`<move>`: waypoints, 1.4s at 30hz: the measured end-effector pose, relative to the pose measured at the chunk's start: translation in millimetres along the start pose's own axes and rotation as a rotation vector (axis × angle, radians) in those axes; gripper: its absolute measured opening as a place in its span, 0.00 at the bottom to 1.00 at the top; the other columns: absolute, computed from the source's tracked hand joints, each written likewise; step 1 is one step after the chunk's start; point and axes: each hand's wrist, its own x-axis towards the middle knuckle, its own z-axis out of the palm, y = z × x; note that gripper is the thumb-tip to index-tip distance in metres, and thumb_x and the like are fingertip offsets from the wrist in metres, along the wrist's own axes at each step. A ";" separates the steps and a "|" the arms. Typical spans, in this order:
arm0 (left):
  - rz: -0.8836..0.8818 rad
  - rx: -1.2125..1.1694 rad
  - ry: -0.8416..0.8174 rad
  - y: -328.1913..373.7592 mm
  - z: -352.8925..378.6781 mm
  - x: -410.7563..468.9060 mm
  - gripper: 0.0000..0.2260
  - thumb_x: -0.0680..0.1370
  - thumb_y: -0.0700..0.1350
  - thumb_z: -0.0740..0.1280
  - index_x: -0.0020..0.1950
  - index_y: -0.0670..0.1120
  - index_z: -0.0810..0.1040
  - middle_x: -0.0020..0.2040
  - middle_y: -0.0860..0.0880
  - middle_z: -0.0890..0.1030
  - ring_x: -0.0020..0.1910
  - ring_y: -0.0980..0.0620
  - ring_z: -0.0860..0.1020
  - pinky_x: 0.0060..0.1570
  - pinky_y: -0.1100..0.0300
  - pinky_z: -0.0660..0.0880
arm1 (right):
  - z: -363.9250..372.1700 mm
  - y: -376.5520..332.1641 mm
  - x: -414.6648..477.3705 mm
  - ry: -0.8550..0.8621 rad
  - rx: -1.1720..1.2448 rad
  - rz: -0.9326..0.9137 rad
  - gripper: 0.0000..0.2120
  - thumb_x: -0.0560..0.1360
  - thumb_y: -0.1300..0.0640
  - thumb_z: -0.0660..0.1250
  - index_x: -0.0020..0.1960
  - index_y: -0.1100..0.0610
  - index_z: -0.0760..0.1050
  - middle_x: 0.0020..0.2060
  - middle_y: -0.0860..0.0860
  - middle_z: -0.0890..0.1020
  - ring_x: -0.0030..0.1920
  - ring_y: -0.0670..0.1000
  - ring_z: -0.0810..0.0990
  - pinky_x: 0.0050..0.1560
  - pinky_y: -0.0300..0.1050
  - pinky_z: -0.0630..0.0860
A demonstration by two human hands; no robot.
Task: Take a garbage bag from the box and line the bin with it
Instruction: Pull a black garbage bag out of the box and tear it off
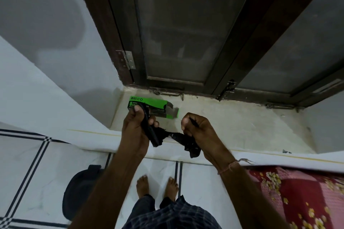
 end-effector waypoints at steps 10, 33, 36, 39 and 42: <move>-0.050 -0.142 0.042 -0.2 2.4 14.7 0.07 0.81 0.43 0.62 0.56 0.42 0.71 0.44 0.45 0.81 0.44 0.48 0.83 0.49 0.51 0.83 | 12.6 -6.5 -5.9 0.033 -0.059 0.146 0.18 0.78 0.43 0.69 0.58 0.56 0.79 0.32 0.43 0.82 0.31 0.50 0.86 0.38 0.58 0.81; 0.369 1.845 -0.133 11.7 -54.9 78.9 0.26 0.75 0.47 0.74 0.73 0.51 0.73 0.67 0.43 0.76 0.67 0.39 0.72 0.55 0.42 0.78 | -5.4 42.4 17.0 0.464 0.342 0.188 0.09 0.81 0.60 0.67 0.58 0.63 0.81 0.43 0.65 0.81 0.47 0.81 0.80 0.26 0.39 0.77; 0.395 1.745 -0.152 13.6 -55.1 73.4 0.25 0.76 0.44 0.73 0.72 0.51 0.74 0.68 0.45 0.75 0.65 0.39 0.73 0.52 0.44 0.80 | -10.4 41.1 16.7 0.447 0.315 0.157 0.10 0.81 0.62 0.66 0.59 0.66 0.79 0.43 0.66 0.80 0.43 0.78 0.81 0.25 0.39 0.77; 0.454 1.660 -0.170 17.1 -54.6 68.9 0.24 0.76 0.44 0.73 0.72 0.52 0.74 0.67 0.47 0.75 0.63 0.41 0.74 0.50 0.46 0.80 | -13.5 37.9 14.5 0.386 0.242 0.078 0.10 0.81 0.63 0.67 0.60 0.66 0.78 0.42 0.65 0.80 0.35 0.76 0.81 0.27 0.46 0.81; 0.505 1.556 -0.246 17.2 -50.3 62.1 0.23 0.76 0.43 0.73 0.70 0.51 0.74 0.65 0.48 0.75 0.60 0.46 0.77 0.48 0.50 0.81 | -13.1 37.3 18.7 0.340 0.175 0.008 0.09 0.79 0.61 0.70 0.59 0.61 0.81 0.42 0.61 0.82 0.33 0.69 0.82 0.38 0.60 0.84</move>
